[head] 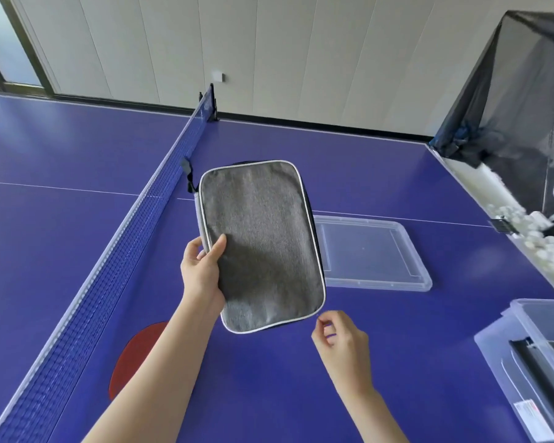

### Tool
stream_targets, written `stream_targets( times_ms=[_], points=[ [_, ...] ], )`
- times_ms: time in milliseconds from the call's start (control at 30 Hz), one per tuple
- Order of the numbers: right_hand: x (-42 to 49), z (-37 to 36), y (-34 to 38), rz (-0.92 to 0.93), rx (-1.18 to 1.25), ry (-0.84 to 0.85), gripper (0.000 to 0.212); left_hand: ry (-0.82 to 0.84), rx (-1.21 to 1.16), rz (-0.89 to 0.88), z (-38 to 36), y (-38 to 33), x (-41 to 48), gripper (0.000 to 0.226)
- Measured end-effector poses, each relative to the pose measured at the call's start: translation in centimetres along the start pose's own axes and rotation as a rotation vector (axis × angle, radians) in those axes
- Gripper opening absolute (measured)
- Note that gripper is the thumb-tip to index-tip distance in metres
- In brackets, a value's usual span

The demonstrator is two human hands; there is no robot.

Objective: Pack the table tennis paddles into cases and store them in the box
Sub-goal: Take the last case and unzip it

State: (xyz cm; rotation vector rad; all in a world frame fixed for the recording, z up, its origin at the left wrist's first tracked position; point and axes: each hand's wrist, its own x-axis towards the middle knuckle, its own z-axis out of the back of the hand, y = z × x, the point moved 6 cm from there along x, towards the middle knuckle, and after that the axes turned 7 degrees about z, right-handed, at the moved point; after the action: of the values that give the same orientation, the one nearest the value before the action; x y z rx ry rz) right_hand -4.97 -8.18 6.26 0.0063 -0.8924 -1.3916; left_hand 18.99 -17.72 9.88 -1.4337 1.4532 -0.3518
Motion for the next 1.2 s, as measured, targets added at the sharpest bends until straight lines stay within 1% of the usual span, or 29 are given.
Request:
stream_targets(
  times_ms=[67,133,267,400,500,567,600,633,667,700,767,800,833,900,967,1000,1033,1067,1100,1167,1200],
  points=[
    [-0.7,-0.3,0.7,0.03,-0.041,-0.038,0.015,-0.052,-0.033,0.04,-0.4,0.8,0.1,0.015],
    [-1.2,-0.8,1.4,0.037,-0.055,-0.072,0.018,-0.107,-0.075,0.073,-0.9,1.6,0.1,0.017],
    [-1.8,-2.1,3.7,0.047,-0.018,-0.114,0.018,-0.237,-0.177,0.144,-1.9,3.6,0.0,0.026],
    [-2.2,-3.3,5.8,-0.029,0.072,-0.131,0.019,-0.341,-0.238,0.182,-2.9,5.3,-1.0,0.037],
    [-2.4,-3.7,6.1,-0.078,0.112,-0.137,0.016,-0.368,-0.251,0.191,-3.2,5.9,-1.4,0.037],
    [-2.6,-3.7,5.7,-0.074,0.149,-0.098,0.013,-0.355,-0.244,0.177,-2.8,5.7,-1.3,0.033],
    [-2.9,-3.5,5.2,-0.109,0.196,-0.065,0.016,-0.343,-0.239,0.166,-2.4,5.6,-1.1,0.031],
    [-3.3,-3.1,4.1,-0.19,0.26,-0.042,0.022,-0.325,-0.228,0.155,-1.9,5.4,-0.9,0.03],
    [-3.6,-2.5,2.7,-0.302,0.342,-0.057,0.026,-0.295,-0.212,0.147,-1.3,5.2,-0.7,0.029],
    [-3.7,-1.5,1.1,-0.422,0.424,-0.109,0.025,-0.246,-0.192,0.142,-0.7,4.9,-0.5,0.028],
    [-3.2,0.5,-2.3,-0.595,0.554,-0.212,0.015,-0.105,-0.116,0.164,0.5,4.9,-0.5,0.023],
    [-2.3,1.3,-3.7,-0.653,0.616,-0.211,0.01,-0.033,-0.051,0.196,1.0,5.1,-0.6,0.02],
    [-1.4,1.5,-4.7,-0.706,0.702,-0.15,0.013,0.028,0.021,0.238,1.5,5.7,-0.9,0.017],
    [0.1,1.2,-4.8,-0.799,0.945,0.1,0.026,0.119,0.147,0.326,2.3,7.3,-1.8,0.014],
    [-0.1,0.6,-3.2,-0.87,1.097,0.405,0.042,0.178,0.211,0.405,2.5,9.2,-2.9,0.019],
    [-0.7,0.4,-2.4,-0.9,1.133,0.509,0.044,0.189,0.234,0.431,2.6,10.1,-3.2,0.022],
    [-1.3,0.3,-2.1,-0.914,1.149,0.551,0.045,0.179,0.265,0.436,2.7,10.9,-3.4,0.026],
    [-1.7,0.3,-2.2,-0.908,1.15,0.538,0.044,0.136,0.319,0.414,3.0,11.7,-3.4,0.033],
    [-2.1,0.1,-2.5,-0.888,1.139,0.494,0.042,0.058,0.417,0.358,3.5,12.2,-3.1,0.044],
    [-2.8,-0.1,-3.6,-0.859,1.037,0.366,0.034,-0.104,0.742,0.169,3.8,12.1,-3.3,0.07],
    [-3.1,-0.2,-3.9,-0.846,0.959,0.32,0.032,-0.131,0.855,0.082,3.0,12.1,-4.1,0.08]
  ],
)
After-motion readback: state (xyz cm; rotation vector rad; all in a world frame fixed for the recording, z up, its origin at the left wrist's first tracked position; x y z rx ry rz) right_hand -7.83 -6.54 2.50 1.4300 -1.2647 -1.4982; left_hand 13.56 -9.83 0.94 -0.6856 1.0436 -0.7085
